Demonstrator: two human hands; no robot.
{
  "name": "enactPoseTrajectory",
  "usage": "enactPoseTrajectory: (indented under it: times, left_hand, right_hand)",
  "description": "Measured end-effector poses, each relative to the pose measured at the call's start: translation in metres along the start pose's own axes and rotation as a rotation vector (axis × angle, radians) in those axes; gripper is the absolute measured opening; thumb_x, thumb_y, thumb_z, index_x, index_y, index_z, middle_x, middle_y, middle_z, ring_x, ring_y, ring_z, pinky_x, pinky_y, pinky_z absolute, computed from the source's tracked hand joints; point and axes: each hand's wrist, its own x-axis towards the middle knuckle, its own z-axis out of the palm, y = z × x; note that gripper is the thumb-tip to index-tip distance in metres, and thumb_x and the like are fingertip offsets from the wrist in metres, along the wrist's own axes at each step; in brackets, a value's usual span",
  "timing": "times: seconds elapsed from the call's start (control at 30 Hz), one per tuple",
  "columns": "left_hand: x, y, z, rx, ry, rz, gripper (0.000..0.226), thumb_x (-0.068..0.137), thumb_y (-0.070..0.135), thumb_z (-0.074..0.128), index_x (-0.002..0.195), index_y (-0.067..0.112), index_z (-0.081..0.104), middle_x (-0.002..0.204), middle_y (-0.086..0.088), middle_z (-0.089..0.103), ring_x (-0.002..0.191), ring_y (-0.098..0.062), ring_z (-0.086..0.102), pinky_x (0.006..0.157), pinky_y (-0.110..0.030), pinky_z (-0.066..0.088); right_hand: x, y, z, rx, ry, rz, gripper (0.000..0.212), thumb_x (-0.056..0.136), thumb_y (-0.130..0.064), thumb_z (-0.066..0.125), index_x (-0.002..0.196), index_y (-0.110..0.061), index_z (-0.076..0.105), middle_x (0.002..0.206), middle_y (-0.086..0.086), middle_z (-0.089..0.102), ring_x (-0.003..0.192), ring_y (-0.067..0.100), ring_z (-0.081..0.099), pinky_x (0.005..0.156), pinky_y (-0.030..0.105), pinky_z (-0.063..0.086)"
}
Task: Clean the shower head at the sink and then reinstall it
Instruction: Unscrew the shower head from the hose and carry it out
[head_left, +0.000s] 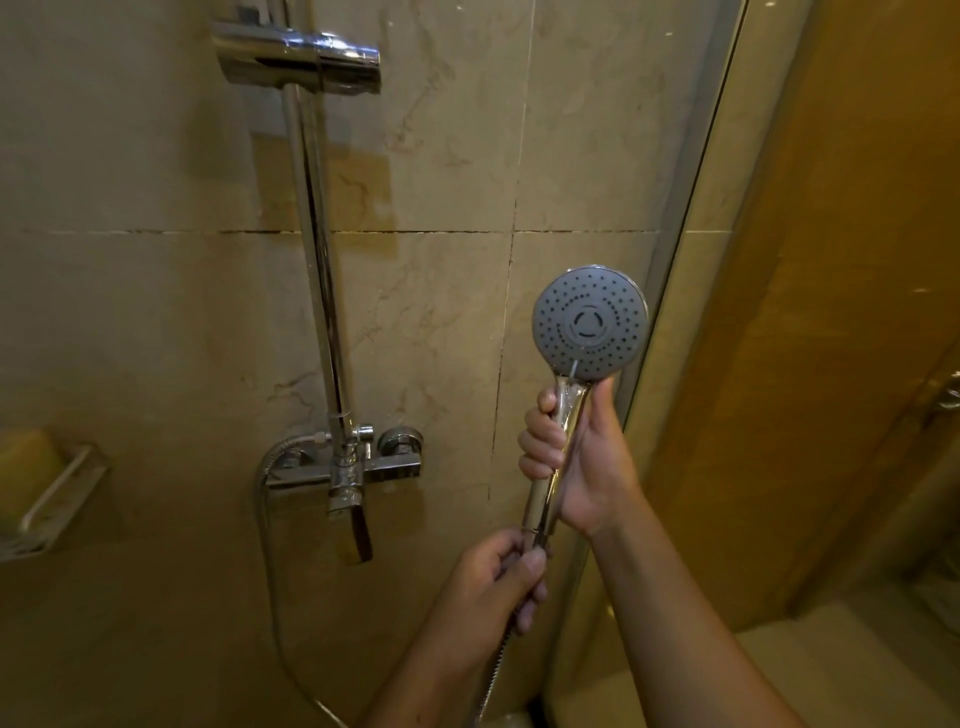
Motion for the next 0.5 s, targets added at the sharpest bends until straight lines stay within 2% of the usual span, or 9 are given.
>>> enactPoseTrajectory:
  times: [0.1, 0.17, 0.23, 0.33, 0.43, 0.5]
  left_hand:
    - [0.001, -0.003, 0.005, 0.068, 0.06, -0.019, 0.012, 0.085, 0.038, 0.054, 0.085, 0.027, 0.061, 0.063, 0.006, 0.056, 0.046, -0.006, 0.044, 0.045, -0.021, 0.035]
    - [0.002, -0.007, 0.007, 0.157, 0.127, -0.011, 0.017, 0.085, 0.047, 0.051, 0.074, 0.034, 0.055, 0.061, 0.008, 0.051, 0.049, -0.008, 0.042, 0.051, -0.031, 0.035]
    - [-0.001, -0.009, 0.009, 0.199, 0.169, -0.001, 0.029, 0.081, 0.06, 0.047, 0.077, 0.031, 0.054, 0.059, 0.009, 0.048, 0.054, -0.01, 0.041, 0.056, -0.037, 0.034]
    - [-0.003, -0.007, 0.009, 0.195, 0.248, 0.044, 0.048, 0.079, 0.065, 0.045, 0.081, 0.02, 0.058, 0.055, 0.009, 0.048, 0.054, -0.008, 0.043, 0.055, -0.033, 0.035]
    - [-0.005, 0.003, 0.007, 0.22, 0.273, 0.084, 0.04, 0.091, 0.057, 0.05, 0.074, 0.021, 0.056, 0.053, 0.009, 0.049, 0.051, -0.005, 0.045, 0.053, -0.027, 0.037]
    - [-0.007, 0.014, 0.007, 0.194, 0.244, 0.073, 0.039, 0.091, 0.054, 0.046, 0.074, 0.019, 0.053, 0.054, 0.008, 0.047, 0.047, -0.003, 0.041, 0.049, -0.021, 0.034]
  right_hand:
    - [0.0, 0.005, 0.004, -0.087, 0.133, -0.042, 0.067, 0.089, -0.074, 0.027, 0.082, -0.014, 0.057, 0.056, -0.004, 0.042, 0.042, 0.008, 0.04, 0.041, 0.022, 0.036]
    - [0.001, 0.009, 0.008, -0.154, 0.209, -0.074, 0.068, 0.085, -0.075, 0.029, 0.081, -0.014, 0.057, 0.055, -0.004, 0.041, 0.041, 0.009, 0.038, 0.041, 0.024, 0.034]
    - [0.003, 0.013, 0.013, -0.187, 0.237, -0.082, 0.068, 0.084, -0.076, 0.03, 0.08, -0.014, 0.057, 0.055, -0.003, 0.041, 0.041, 0.009, 0.037, 0.04, 0.024, 0.034]
    - [0.004, 0.015, 0.021, -0.155, 0.215, -0.068, 0.067, 0.085, -0.075, 0.029, 0.078, -0.015, 0.057, 0.053, -0.004, 0.041, 0.039, 0.008, 0.037, 0.038, 0.023, 0.033]
    - [0.007, 0.015, 0.028, -0.116, 0.184, -0.051, 0.068, 0.088, -0.076, 0.027, 0.076, -0.016, 0.056, 0.052, -0.005, 0.04, 0.038, 0.007, 0.037, 0.037, 0.021, 0.031]
    - [0.01, 0.013, 0.034, -0.1, 0.157, -0.021, 0.068, 0.089, -0.077, 0.026, 0.074, -0.017, 0.055, 0.051, -0.006, 0.039, 0.037, 0.007, 0.036, 0.036, 0.02, 0.031]
